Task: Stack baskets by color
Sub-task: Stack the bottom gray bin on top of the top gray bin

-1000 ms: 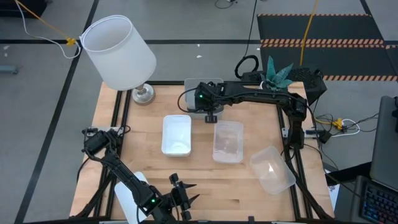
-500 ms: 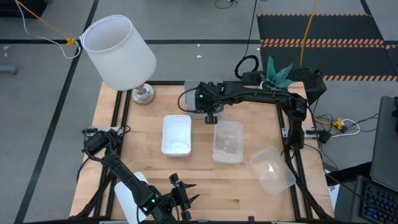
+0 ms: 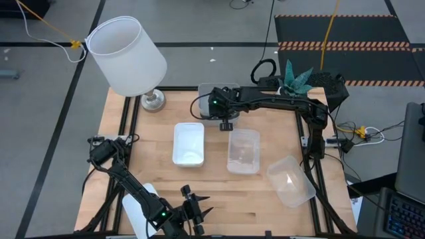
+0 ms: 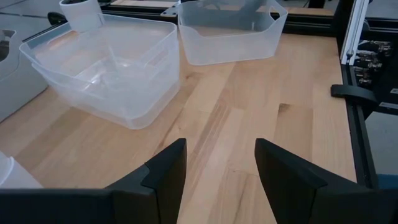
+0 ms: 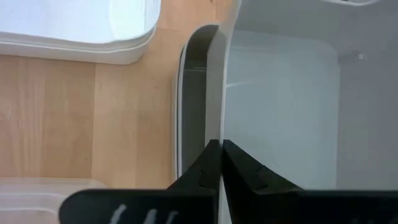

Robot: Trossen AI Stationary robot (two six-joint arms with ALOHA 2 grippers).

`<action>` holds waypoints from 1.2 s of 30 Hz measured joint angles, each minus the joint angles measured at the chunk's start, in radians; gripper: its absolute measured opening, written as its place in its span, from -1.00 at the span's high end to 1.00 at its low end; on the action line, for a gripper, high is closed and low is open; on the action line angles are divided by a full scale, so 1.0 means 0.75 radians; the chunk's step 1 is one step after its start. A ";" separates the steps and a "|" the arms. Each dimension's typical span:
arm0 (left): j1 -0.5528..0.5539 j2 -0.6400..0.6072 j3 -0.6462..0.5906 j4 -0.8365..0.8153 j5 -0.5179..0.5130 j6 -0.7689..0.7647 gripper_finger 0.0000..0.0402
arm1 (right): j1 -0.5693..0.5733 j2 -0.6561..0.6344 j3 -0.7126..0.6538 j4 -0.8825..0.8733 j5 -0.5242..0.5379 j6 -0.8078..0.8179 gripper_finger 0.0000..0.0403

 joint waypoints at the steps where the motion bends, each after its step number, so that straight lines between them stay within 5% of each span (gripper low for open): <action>1: 0.000 0.000 0.000 0.000 0.000 0.002 0.05 | 0.000 0.000 0.000 0.000 0.000 0.000 1.00; 20: -0.001 0.000 0.001 0.001 0.000 -0.001 0.05 | -0.009 -0.003 -0.109 0.080 -0.006 -0.042 0.97; 36: -0.001 0.000 0.001 0.000 0.001 0.002 0.05 | -0.006 -0.039 -0.183 0.145 -0.005 -0.070 0.45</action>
